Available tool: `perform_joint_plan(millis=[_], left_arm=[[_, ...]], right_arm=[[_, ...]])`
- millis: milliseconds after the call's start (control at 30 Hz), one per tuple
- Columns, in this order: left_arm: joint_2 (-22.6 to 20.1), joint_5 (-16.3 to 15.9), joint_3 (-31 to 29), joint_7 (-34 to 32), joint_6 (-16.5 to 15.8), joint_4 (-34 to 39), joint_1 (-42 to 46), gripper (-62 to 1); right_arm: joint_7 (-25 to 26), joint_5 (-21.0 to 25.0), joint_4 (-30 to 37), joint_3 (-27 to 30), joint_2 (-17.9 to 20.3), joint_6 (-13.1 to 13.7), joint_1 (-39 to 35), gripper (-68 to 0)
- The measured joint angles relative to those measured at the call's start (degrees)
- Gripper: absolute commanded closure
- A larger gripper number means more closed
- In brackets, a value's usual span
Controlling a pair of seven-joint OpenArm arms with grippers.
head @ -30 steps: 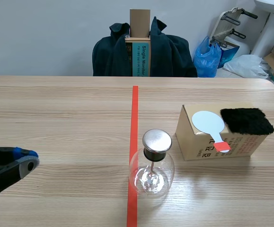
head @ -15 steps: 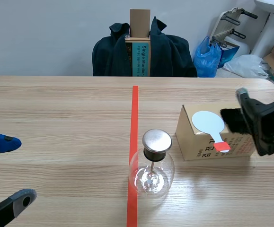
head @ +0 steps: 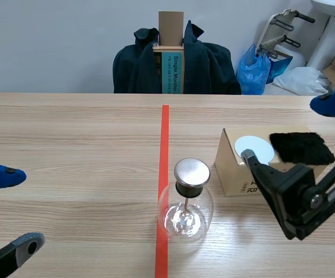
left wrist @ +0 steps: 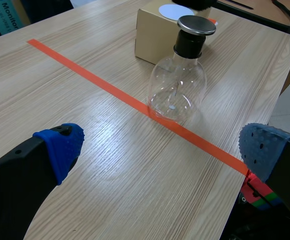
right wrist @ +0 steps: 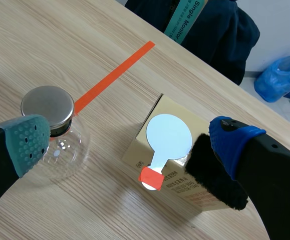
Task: Do the electroscope experiment.
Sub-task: 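Return to the home posture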
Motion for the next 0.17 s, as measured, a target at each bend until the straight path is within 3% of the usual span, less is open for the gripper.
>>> perform_joint_plan(millis=[167], left_arm=[[0.00,0.00,0.00,0.00,0.00,0.00,0.00,-62.3]], right_arm=[[-2.21,-0.24,-0.09,-0.26,0.00,-0.02,0.00,-67.9]])
